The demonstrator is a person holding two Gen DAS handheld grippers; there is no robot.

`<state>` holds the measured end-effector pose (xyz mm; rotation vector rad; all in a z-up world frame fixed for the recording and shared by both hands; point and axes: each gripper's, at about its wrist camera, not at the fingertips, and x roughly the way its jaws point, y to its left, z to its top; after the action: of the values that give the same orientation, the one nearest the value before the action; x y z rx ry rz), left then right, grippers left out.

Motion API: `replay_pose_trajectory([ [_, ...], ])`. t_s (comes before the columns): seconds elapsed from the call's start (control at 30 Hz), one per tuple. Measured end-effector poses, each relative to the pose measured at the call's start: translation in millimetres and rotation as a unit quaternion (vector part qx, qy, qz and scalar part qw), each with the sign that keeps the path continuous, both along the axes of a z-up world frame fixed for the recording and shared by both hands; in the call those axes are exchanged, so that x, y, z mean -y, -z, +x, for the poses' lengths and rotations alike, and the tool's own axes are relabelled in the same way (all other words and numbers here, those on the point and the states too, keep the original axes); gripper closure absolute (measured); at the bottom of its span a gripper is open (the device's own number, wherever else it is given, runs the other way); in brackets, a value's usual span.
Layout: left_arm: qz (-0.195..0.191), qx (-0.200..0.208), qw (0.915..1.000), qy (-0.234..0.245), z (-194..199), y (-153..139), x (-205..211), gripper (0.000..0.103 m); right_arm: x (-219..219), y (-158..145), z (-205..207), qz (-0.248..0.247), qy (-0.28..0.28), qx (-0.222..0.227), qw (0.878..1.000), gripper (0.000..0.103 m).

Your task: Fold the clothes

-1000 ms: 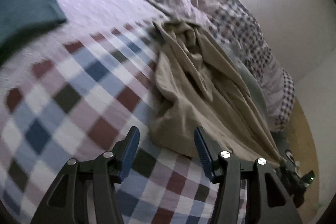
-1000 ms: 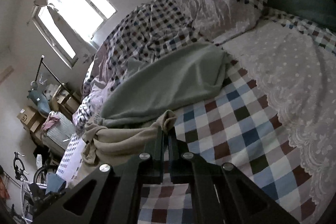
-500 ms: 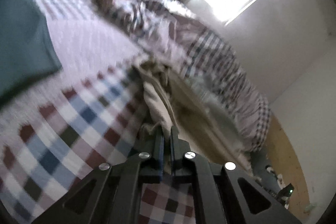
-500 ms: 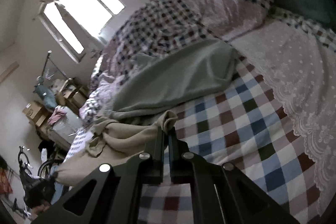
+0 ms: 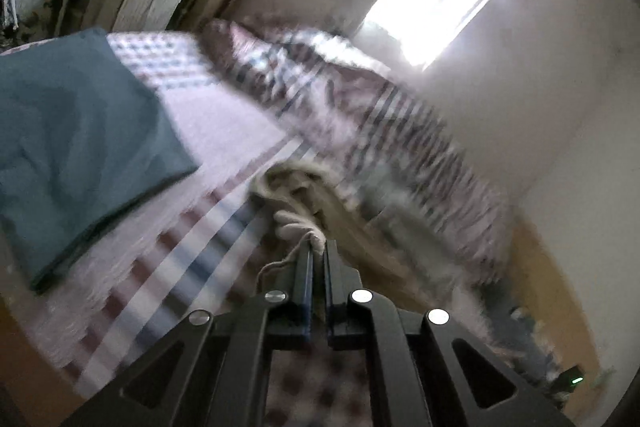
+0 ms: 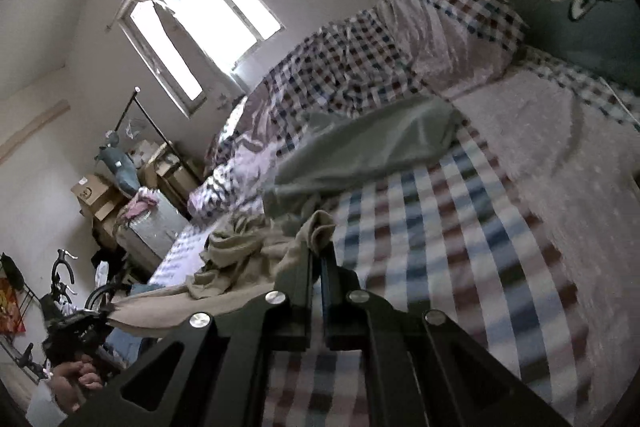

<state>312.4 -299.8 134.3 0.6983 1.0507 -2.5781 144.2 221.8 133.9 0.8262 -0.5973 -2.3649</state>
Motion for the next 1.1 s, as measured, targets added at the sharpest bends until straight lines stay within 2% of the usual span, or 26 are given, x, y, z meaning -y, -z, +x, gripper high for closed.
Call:
replay_pose_trajectory([
  [0.1,0.0,0.049,0.9988,-0.006,1,28,0,0.1,-4,12,9,0.015,0.002,0.018,1.0,0.101],
  [0.2,0.009,0.073,0.9972,-0.011,8,48,1,0.1,-8,24,14,0.034,0.006,0.036,0.999,0.101],
  [0.33,0.002,0.079,0.9967,-0.018,19,58,1,0.099,-13,40,21,0.059,0.01,0.059,0.996,0.1],
  [0.43,-0.001,0.061,0.9976,-0.032,29,59,4,0.097,-17,52,25,0.078,0.014,0.077,0.994,0.1],
  [0.5,0.001,0.044,0.9981,-0.042,35,58,7,0.083,-20,60,28,0.088,0.019,0.089,0.992,0.1],
  [0.57,0.007,0.035,0.9981,-0.051,38,60,12,0.051,-35,64,22,0.079,0.048,0.105,0.99,0.098],
  [0.6,0.009,0.035,0.9977,-0.057,40,62,14,0.047,-38,66,20,0.075,0.051,0.11,0.99,0.098],
  [0.73,0.017,0.046,0.9966,-0.066,40,69,20,0.046,-43,71,12,0.058,0.054,0.127,0.989,0.096],
  [0.8,0.011,0.052,0.9966,-0.063,39,70,17,0.045,-41,74,10,0.059,0.053,0.135,0.988,0.093],
  [0.87,0.001,0.056,0.9967,-0.058,37,71,13,0.045,-38,77,7,0.06,0.049,0.145,0.986,0.078],
  [0.93,-0.014,0.058,0.9969,-0.051,34,69,7,0.045,-34,77,5,0.058,0.037,0.143,0.987,0.069],
  [1.03,-0.036,0.056,0.997,-0.038,32,66,-2,0.043,-27,77,1,0.054,0.017,0.141,0.988,0.062],
  [1.1,-0.046,0.058,0.9967,-0.033,31,65,-7,0.042,-22,77,-2,0.054,0.003,0.139,0.989,0.061],
])
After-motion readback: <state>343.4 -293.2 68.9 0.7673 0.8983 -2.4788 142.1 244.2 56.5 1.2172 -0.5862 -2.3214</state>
